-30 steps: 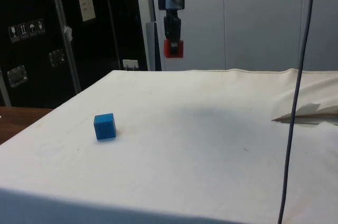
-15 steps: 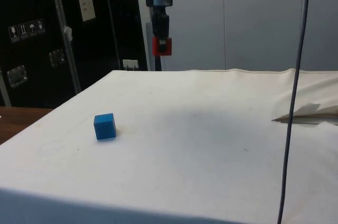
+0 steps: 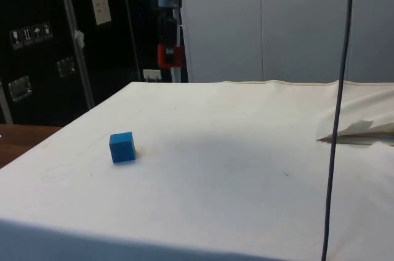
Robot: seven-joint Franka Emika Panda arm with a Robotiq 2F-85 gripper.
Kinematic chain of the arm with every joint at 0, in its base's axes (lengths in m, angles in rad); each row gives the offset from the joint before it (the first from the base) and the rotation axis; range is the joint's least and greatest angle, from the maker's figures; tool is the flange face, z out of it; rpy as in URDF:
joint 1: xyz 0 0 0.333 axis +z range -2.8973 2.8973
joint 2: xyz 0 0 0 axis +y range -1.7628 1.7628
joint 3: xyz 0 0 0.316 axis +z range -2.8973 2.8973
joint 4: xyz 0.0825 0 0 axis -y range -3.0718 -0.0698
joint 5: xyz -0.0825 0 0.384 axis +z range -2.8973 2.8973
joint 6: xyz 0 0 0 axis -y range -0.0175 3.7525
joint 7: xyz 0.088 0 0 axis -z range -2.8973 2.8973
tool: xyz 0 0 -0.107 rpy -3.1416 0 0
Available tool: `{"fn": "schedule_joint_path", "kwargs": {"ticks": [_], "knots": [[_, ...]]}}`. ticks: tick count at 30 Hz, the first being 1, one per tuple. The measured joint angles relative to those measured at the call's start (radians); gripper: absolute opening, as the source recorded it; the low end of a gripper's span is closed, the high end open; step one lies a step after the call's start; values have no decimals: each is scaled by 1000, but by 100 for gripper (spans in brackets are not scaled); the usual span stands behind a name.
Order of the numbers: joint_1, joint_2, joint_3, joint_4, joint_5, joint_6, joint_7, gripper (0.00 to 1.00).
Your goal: Stack the two cubes.
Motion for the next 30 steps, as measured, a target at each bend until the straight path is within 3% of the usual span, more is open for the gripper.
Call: {"fn": "schedule_joint_path", "kwargs": {"ticks": [10, 21, 30], "knots": [[8, 43, 45, 66, -22, -9, 62, 0], [8, 53, 49, 79, -24, -12, 64, 0], [14, 89, 75, 134, -24, -12, 81, 0]]}}
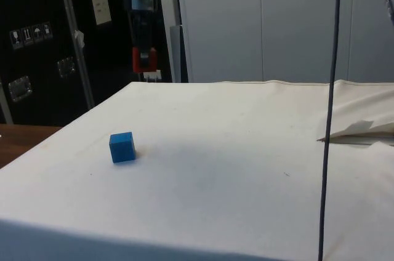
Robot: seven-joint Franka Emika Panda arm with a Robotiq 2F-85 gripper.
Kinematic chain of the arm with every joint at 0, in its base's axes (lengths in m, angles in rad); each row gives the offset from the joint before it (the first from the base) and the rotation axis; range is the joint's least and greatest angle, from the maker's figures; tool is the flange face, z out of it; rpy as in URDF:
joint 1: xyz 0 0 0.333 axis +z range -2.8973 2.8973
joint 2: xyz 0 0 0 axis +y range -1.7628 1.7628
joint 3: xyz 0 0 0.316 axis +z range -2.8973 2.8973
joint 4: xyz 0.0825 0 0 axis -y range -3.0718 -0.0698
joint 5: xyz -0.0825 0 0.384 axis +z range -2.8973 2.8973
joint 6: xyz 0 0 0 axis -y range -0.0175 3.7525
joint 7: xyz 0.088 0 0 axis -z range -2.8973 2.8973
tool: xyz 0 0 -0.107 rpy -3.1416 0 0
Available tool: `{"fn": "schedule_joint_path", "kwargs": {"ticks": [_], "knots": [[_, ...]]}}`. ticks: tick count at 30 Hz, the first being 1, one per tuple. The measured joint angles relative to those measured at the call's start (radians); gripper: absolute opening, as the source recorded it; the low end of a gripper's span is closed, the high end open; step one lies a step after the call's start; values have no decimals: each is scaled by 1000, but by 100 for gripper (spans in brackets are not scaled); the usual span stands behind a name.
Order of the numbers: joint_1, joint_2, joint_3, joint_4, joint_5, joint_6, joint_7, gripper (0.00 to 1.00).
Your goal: Stack the two cubes.
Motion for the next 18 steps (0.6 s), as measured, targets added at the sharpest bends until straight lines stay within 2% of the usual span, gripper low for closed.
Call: {"fn": "schedule_joint_path", "kwargs": {"ticks": [7, 18], "knots": [[0, 52, 24, 72, 5, -6, 21, 0], [2, 98, 65, 127, 20, -7, 49, 0]]}}
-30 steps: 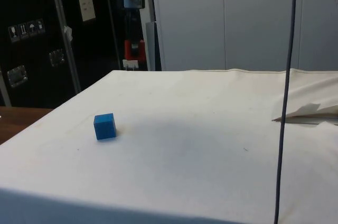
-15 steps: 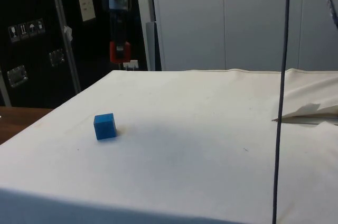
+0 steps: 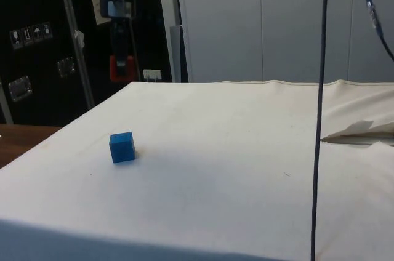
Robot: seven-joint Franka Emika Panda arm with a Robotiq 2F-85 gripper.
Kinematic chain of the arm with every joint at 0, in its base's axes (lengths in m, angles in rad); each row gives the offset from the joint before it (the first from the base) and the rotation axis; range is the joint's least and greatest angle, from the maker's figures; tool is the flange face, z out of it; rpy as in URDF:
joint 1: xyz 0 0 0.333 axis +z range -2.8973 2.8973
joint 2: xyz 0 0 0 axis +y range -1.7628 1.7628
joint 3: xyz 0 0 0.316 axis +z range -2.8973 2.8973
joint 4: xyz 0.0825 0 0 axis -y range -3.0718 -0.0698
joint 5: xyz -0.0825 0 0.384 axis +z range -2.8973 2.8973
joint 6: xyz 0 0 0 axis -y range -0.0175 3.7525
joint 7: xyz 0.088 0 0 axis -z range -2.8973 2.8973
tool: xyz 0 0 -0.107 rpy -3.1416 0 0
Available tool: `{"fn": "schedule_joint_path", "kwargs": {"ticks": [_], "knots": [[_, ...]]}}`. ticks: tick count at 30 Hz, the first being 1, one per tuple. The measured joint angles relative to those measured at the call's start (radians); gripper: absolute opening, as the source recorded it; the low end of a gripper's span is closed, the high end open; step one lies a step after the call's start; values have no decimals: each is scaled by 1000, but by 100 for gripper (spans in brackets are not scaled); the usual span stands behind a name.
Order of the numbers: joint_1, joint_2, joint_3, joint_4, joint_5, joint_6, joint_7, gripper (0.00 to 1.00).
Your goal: Stack the two cubes.
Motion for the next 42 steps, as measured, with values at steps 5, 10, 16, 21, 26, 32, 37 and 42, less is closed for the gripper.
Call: {"fn": "schedule_joint_path", "kwargs": {"ticks": [5, 10, 16, 21, 26, 32, 37, 42], "knots": [[7, 19, 29, 19, -1, 1, 30, 0], [12, 30, 54, 24, -4, 9, 54, 0], [17, 36, 78, 25, -5, 18, 76, 0], [23, 49, 102, 30, -6, 31, 99, 0], [25, 69, 121, 35, 0, 45, 110, 0], [23, 85, 121, 32, 33, 61, 89, 0], [23, 93, 122, 21, 59, 75, 71, 0], [22, 109, 123, 17, 75, 84, 61, 0]]}}
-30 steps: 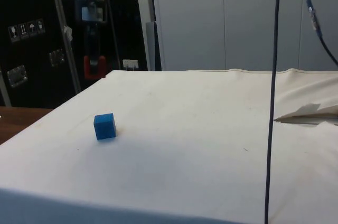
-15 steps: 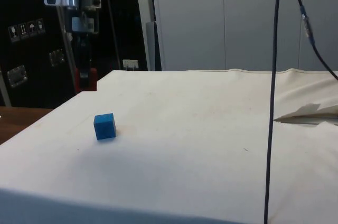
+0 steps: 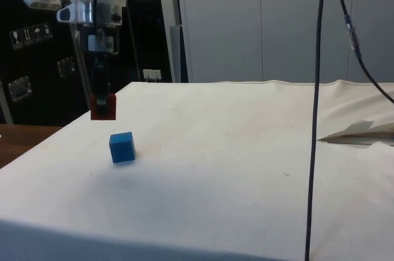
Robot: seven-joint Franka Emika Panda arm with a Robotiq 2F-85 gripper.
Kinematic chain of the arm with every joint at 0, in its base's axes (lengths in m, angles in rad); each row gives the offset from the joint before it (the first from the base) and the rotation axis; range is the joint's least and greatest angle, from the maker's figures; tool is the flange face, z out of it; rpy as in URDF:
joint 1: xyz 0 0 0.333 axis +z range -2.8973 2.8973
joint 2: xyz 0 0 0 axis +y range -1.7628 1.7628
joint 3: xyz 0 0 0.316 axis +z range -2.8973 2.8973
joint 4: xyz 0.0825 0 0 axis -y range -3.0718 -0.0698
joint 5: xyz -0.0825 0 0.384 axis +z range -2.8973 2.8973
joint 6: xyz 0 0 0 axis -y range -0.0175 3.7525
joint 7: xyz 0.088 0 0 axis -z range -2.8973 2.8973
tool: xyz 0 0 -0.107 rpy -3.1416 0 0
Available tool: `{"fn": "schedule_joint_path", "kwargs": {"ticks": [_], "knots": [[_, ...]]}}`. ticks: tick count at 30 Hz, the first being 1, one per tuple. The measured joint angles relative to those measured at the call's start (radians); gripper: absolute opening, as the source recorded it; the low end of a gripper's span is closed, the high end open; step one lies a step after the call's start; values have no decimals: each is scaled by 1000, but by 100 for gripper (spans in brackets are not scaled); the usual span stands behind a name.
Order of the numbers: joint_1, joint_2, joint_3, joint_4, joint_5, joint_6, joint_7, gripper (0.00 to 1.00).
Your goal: Stack the two cubes.
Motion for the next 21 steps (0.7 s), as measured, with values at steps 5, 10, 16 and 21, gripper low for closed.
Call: {"fn": "schedule_joint_path", "kwargs": {"ticks": [5, 10, 16, 21], "knots": [[1, 9, 2, -10, 19, 16, -14, 0], [-1, 24, 2, -11, 33, 28, -27, 0], [-7, 38, 0, -11, 44, 31, -39, 0], [-13, 49, -2, -11, 59, 32, -54, 0]]}}
